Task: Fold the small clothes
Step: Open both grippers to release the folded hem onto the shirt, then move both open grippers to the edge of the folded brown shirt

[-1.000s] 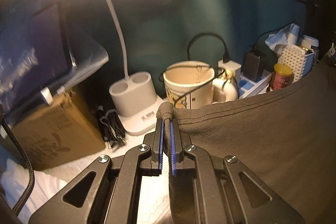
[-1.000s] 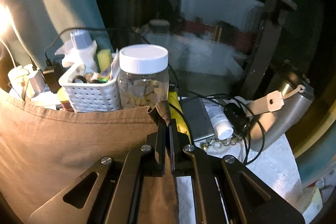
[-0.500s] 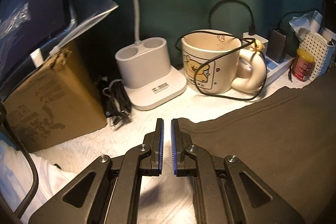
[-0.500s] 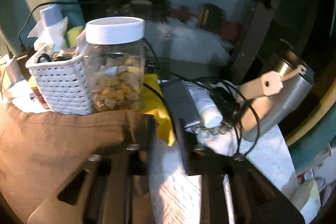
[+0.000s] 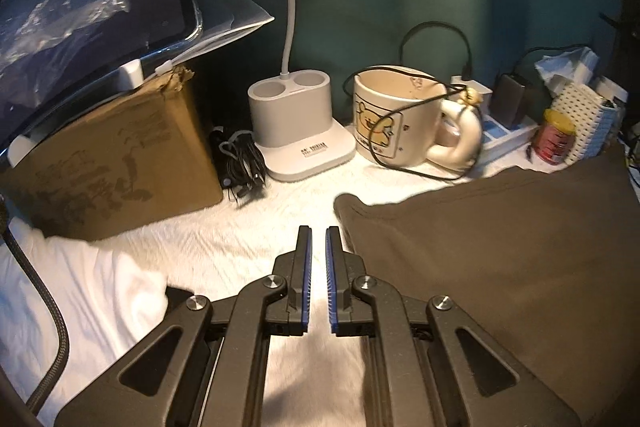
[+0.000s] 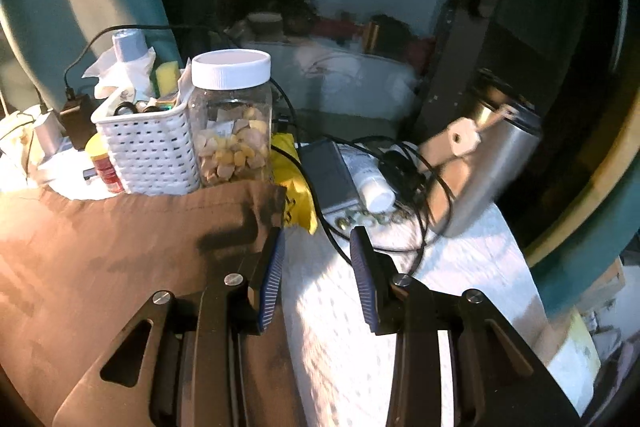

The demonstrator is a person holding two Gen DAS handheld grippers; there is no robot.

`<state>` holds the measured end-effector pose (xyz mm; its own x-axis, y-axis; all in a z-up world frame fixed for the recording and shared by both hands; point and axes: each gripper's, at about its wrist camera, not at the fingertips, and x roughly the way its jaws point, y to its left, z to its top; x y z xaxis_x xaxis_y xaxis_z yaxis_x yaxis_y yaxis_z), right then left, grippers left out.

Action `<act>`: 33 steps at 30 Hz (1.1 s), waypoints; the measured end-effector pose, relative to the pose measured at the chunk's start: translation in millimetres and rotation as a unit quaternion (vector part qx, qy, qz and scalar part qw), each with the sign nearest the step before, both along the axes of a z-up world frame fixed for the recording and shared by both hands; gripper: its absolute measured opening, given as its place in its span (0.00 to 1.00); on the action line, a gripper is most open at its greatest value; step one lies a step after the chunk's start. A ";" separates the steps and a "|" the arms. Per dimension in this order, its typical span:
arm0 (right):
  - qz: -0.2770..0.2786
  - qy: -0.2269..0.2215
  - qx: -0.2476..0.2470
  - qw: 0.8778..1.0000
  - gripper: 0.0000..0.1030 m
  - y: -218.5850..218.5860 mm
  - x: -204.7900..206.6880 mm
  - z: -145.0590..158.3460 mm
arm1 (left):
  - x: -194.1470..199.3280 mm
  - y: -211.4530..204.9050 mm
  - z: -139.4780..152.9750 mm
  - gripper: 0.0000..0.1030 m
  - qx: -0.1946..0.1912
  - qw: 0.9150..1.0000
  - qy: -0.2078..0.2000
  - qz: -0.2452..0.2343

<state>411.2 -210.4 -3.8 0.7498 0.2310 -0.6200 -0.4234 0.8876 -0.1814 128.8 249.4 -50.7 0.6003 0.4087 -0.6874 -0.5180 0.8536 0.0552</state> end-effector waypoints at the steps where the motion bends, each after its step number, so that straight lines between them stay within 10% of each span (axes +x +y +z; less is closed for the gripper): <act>1: -0.003 0.001 0.001 1.000 0.35 -4.4 -4.8 0.6 | -4.8 -2.7 1.0 0.06 -0.006 1.000 -0.001 -0.001; 15: -0.018 0.009 0.022 1.000 0.35 -58.5 -75.7 -3.8 | -63.1 -51.6 11.1 0.06 -0.049 0.998 -0.033 -0.034; 20: -0.026 0.015 0.031 0.999 0.35 -78.1 -95.1 -11.3 | -82.8 -63.1 5.9 0.35 -0.071 0.996 -0.042 -0.035; 33: -0.029 0.051 0.048 0.997 0.35 -108.1 -132.9 -48.8 | -131.2 -80.1 -25.8 0.36 -0.169 0.985 -0.026 -0.027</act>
